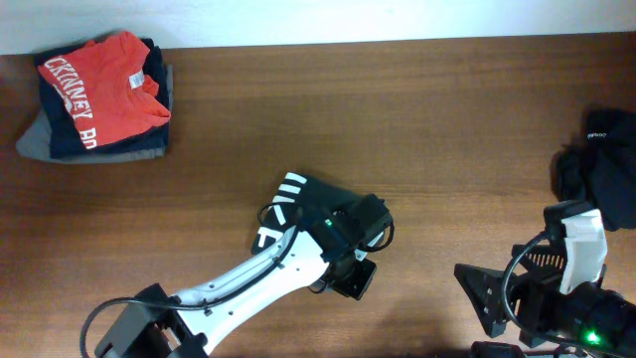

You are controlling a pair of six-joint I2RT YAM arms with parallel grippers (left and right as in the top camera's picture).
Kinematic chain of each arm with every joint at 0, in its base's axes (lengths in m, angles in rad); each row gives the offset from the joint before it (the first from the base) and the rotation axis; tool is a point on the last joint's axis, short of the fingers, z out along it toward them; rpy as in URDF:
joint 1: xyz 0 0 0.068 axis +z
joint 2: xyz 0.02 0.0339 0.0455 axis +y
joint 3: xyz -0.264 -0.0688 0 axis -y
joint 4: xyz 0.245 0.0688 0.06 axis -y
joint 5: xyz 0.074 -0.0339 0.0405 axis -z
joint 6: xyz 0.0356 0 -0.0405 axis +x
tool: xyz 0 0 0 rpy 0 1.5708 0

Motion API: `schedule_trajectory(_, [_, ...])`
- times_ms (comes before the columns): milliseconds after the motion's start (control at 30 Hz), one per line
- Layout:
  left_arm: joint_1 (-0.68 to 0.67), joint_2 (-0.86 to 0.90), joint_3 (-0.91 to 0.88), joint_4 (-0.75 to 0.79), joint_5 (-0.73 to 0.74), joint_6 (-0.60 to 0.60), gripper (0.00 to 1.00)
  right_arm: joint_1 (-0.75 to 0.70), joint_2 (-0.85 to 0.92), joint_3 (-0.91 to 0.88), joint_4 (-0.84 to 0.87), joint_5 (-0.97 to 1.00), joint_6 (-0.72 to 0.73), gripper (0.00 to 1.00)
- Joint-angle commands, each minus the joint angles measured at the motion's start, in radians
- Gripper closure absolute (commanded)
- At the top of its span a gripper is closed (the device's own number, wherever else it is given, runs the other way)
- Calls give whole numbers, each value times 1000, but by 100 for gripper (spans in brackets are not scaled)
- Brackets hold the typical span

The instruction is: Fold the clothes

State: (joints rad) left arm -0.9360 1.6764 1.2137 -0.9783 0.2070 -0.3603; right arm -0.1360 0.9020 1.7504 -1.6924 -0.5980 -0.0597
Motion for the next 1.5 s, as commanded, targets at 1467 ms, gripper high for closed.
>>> schedule_trajectory(1467, [83, 89, 5, -25, -2, -16, 99, 6, 1, 10, -6, 8, -2, 1])
